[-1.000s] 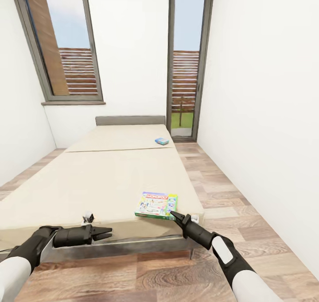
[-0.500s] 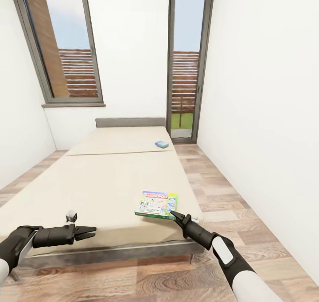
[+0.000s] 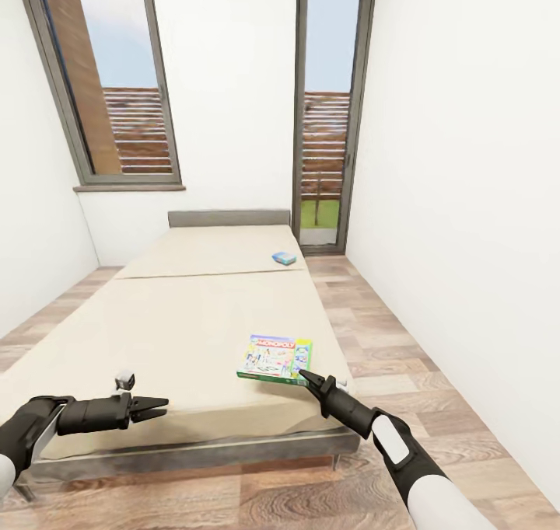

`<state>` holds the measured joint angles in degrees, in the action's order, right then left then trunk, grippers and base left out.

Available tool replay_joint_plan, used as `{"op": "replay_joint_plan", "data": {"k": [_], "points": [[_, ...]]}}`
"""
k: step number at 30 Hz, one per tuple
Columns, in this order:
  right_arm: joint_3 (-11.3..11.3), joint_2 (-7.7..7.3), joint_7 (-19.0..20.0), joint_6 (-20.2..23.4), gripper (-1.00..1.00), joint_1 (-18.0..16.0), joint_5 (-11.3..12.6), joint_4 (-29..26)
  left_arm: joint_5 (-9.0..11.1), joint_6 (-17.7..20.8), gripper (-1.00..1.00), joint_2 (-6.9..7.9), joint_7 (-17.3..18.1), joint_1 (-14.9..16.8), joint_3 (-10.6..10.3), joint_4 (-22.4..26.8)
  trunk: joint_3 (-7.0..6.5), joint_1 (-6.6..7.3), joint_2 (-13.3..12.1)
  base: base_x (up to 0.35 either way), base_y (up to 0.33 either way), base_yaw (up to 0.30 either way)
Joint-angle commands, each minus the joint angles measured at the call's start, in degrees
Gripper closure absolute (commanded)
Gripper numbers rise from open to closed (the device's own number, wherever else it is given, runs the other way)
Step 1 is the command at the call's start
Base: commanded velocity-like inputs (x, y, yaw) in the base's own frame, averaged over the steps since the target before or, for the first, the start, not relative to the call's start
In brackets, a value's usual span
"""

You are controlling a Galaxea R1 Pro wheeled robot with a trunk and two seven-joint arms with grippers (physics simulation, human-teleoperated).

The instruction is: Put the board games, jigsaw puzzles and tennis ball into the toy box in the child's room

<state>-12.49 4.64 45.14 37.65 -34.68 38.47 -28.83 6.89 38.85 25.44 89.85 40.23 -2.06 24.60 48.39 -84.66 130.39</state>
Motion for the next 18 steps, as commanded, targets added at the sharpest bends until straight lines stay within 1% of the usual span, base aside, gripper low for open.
{"op": "replay_joint_plan", "data": {"k": [1, 15, 17, 18], "points": [[-0.3, 0.08, 0.1, 0.3, 1.00, 0.0, -0.1, 0.0, 0.2, 0.6, -1.00, 0.04, 0.2, 0.0, -0.2, 0.0, -0.12, 0.24, -0.4, 0.000, 0.000, 0.000], [-0.2, -0.08, -0.3, 0.3, 1.00, -0.1, -0.1, -0.3, 0.2, 0.6, -1.00, 0.04, 0.2, 0.0, -0.2, 0.0, -2.64, 3.31, -6.0, 0.000, 0.000, 0.000], [0.4, -0.12, -0.8, 0.5, 1.00, -0.2, -0.3, -1.4, 0.2, 0.6, -1.00, 0.04, 0.2, 0.0, -0.2, 0.0, -3.00, 3.75, -6.8, 0.000, 0.000, 0.000], [1.1, -0.16, -1.3, 0.6, 1.00, -0.2, -0.6, -2.6, 0.2, 0.5, -1.00, 0.04, 0.2, 0.0, -0.2, 0.0, -3.18, 3.97, -7.2, 0.000, 0.000, 0.000]]}}
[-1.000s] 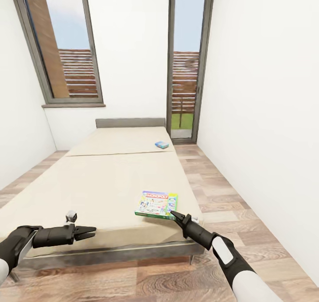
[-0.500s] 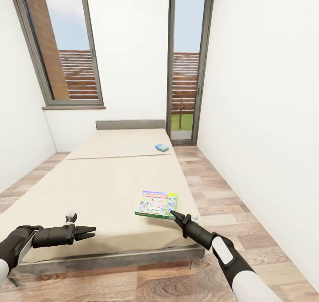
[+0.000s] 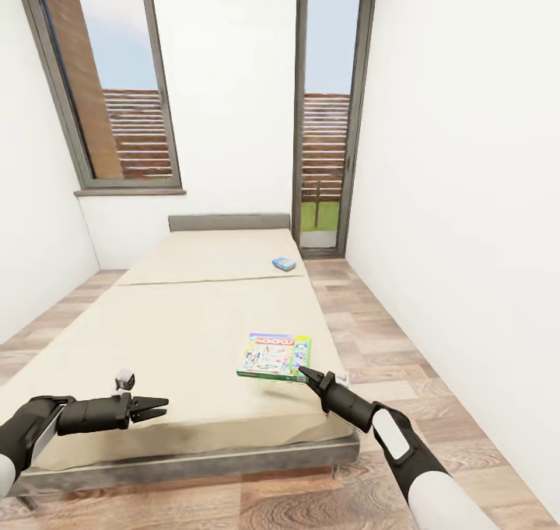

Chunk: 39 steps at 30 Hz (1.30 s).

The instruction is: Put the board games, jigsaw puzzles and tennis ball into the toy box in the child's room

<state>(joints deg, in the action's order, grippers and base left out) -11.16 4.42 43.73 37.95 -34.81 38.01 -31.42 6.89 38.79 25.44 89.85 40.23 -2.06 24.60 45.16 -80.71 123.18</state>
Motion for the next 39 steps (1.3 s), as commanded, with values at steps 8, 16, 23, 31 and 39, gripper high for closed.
{"op": "replay_joint_plan", "data": {"k": [8, 16, 23, 31, 39], "points": [[2.5, 0.02, -4.2, 1.8, 1.00, 0.6, -2.5, -6.0, 0.1, 0.6, -1.00, 0.77, 0.2, 0.0, -0.2, 0.0, -1.38, 1.77, -3.2, -0.121, 0.000, 0.000], [3.2, 0.16, -5.0, 1.7, 1.00, 0.8, -2.7, -6.5, 0.1, 0.7, -1.00, 1.40, 0.2, 0.0, -0.2, 0.0, -2.81, 3.53, -6.4, -0.038, 0.000, 0.060], [5.6, 0.15, -5.4, 1.6, 1.00, 0.8, -2.8, -6.5, 0.2, 0.7, -1.00, 1.44, 0.2, 0.0, -0.2, 0.0, -4.07, 5.07, -9.2, -0.003, 0.000, 0.252], [6.3, 0.20, -5.5, 1.5, 1.00, 0.8, -2.8, -6.5, 0.1, 0.8, -1.00, 1.53, 0.2, 0.0, -0.2, 0.0, -5.51, 6.82, -12.4, -0.081, 0.000, 0.289], [7.8, 0.23, -5.9, 1.5, 1.00, 0.8, -2.8, -6.6, 0.1, 0.8, -1.00, 1.54, 0.2, 0.0, -0.2, 0.0, -6.94, 8.58, -15.6, -0.095, 0.000, 0.293]]}}
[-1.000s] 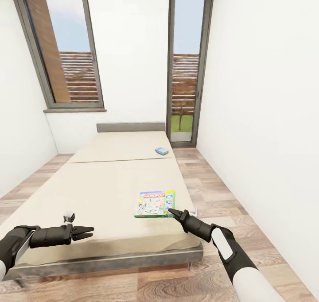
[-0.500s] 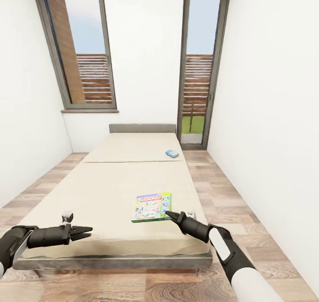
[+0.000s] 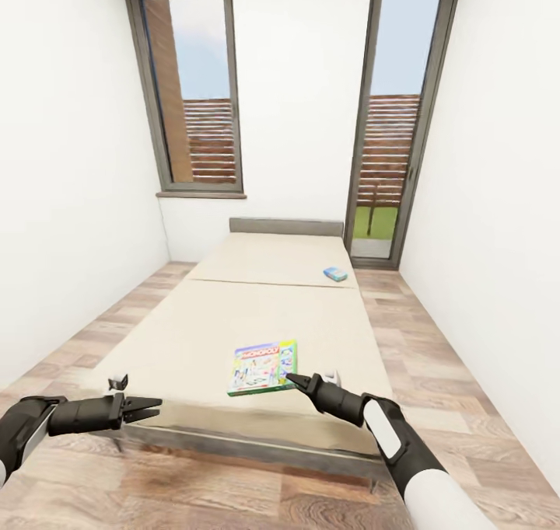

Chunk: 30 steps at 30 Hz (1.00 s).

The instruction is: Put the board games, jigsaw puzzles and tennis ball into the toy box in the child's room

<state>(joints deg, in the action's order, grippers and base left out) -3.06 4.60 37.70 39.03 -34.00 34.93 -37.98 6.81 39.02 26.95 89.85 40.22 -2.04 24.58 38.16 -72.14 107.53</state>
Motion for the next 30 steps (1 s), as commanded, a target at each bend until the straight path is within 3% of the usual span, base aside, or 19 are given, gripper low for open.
{"op": "replay_joint_plan", "data": {"k": [1, 14, 30], "points": [[-0.1, 0.11, 0.0, 0.4, 1.00, 0.0, 0.2, -0.1, 0.2, 0.6, -1.00, 0.07, 0.1, 0.0, -0.2, 0.0, -0.13, 0.24, -0.4, -0.019, 0.000, 0.293], [1.7, 0.34, -0.7, 0.4, 1.00, 0.0, 0.2, -1.1, 0.3, 0.7, -1.00, 0.15, 0.1, 0.0, -0.2, -0.1, -2.46, 3.09, -5.6, -0.004, 0.000, 0.293], [1.9, 1.00, -2.9, 0.4, 1.00, 0.0, -1.0, -1.1, 0.3, 0.7, -1.00, 0.09, 0.1, 0.0, -0.1, -0.1, -5.33, 6.61, -12.0, 0.000, 0.000, 0.293]]}}
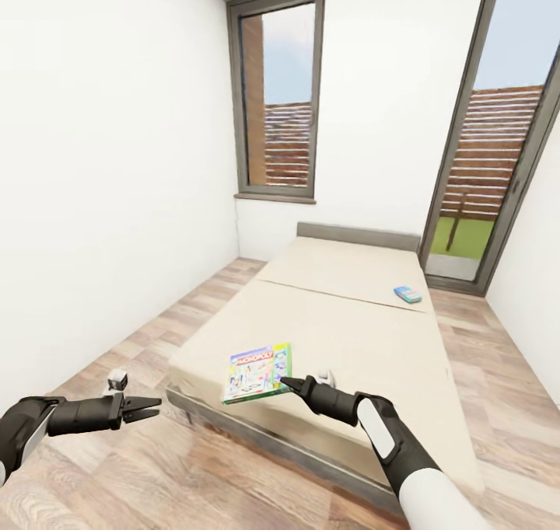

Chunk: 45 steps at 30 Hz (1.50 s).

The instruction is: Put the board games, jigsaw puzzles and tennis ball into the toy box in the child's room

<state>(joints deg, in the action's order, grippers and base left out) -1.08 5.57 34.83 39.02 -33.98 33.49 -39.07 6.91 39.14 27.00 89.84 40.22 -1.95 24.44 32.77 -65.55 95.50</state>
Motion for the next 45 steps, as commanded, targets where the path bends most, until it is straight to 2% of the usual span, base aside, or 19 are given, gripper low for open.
{"op": "replay_joint_plan", "data": {"k": [1, 14, 22, 26, 33, 35, 37, 45], "points": [[-0.1, 0.07, -0.2, 0.4, 1.00, 0.0, 0.4, 0.0, 0.2, 0.6, -1.00, 0.03, 0.2, 0.0, -0.2, 0.0, -0.12, 0.23, -0.4, 0.000, 0.000, 0.293], [-0.1, 0.14, -0.6, 0.4, 1.00, 0.0, 0.2, 0.0, 0.2, 0.6, -1.00, -0.19, 0.2, 0.0, -0.1, -0.1, -2.46, 3.09, -5.6, 0.000, 0.000, 0.293], [-0.1, 0.08, -0.6, 0.4, 1.00, 0.0, 0.2, 0.0, 0.3, 2.0, -1.00, -0.45, -5.1, 0.0, 0.3, -0.1, -3.89, 4.84, -8.8, 0.000, 0.000, 0.293], [0.7, -0.07, -0.6, -0.2, 1.00, -0.1, 0.2, 0.0, 0.4, 2.3, -1.00, -0.42, -7.2, 0.0, 0.3, -0.1, -4.61, 5.72, -10.4, 0.000, 0.000, 0.293], [1.8, -0.73, -0.6, -1.4, 1.00, -0.1, 0.2, 0.0, 0.4, 2.4, -1.00, -0.47, -14.7, 0.0, 0.5, -0.1, -5.80, 7.26, -13.2, 0.000, 0.000, 0.293], [1.9, -0.88, -0.6, -1.5, 1.00, -0.1, 0.2, 0.0, 0.5, 2.4, -1.00, -0.52, -18.6, 0.0, 0.5, -0.1, -6.12, 7.70, -14.0, 0.000, 0.000, 0.293], [1.9, -0.92, -0.6, -1.5, 1.00, -0.1, 0.2, 0.0, 0.6, 2.4, -1.00, -0.53, -20.5, 0.0, 0.6, -0.1, -6.44, 8.14, -14.8, 0.000, 0.000, 0.293], [2.0, -1.06, -0.5, -2.6, 1.00, -0.1, 0.2, 0.0, 0.8, 4.1, -1.00, -0.91, -32.5, 0.0, 0.8, -0.2, -7.69, 9.90, -18.0, 0.000, 0.000, 0.293]]}}
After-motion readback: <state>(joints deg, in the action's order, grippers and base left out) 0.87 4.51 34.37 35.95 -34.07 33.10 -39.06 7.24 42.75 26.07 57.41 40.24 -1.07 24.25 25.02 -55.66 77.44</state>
